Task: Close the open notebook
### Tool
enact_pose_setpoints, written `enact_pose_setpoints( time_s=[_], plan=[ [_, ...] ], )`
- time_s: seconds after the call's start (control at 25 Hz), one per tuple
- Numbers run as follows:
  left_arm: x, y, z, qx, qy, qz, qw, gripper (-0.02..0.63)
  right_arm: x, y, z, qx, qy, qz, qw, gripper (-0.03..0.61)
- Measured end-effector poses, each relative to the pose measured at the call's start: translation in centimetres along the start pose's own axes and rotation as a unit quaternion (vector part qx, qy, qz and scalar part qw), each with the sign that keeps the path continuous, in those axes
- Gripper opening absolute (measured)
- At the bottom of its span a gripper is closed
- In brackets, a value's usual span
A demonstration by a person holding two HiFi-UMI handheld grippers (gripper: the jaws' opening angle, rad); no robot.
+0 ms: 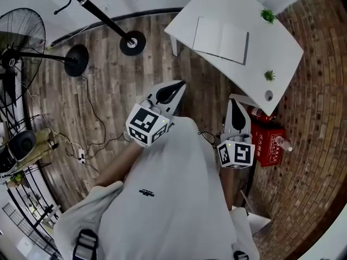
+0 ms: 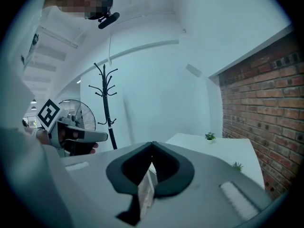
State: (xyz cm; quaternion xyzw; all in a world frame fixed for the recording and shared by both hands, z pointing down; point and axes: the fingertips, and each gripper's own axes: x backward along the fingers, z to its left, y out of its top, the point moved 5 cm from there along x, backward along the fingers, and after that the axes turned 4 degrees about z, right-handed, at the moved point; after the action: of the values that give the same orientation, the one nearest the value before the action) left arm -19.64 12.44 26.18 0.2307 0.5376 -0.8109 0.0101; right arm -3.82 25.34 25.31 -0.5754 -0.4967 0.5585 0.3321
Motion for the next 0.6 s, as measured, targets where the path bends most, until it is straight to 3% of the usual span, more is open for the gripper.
enact_pose_setpoints(
  time_s=[0.36, 0.6],
  plan=[
    [-4.9, 5.1, 7.6, 0.001, -0.01, -0.015, 0.9998, 0.009, -10.9, 4.7, -0.4, 0.022, 0.009, -0.004, 1.0, 0.011],
    [-7.8, 6.6, 10.9, -0.004, -0.004, -0.003, 1.0, 0.009, -15.7, 5.6, -1.5, 0.019, 0.016, 0.0, 1.0, 0.011]
  ],
)
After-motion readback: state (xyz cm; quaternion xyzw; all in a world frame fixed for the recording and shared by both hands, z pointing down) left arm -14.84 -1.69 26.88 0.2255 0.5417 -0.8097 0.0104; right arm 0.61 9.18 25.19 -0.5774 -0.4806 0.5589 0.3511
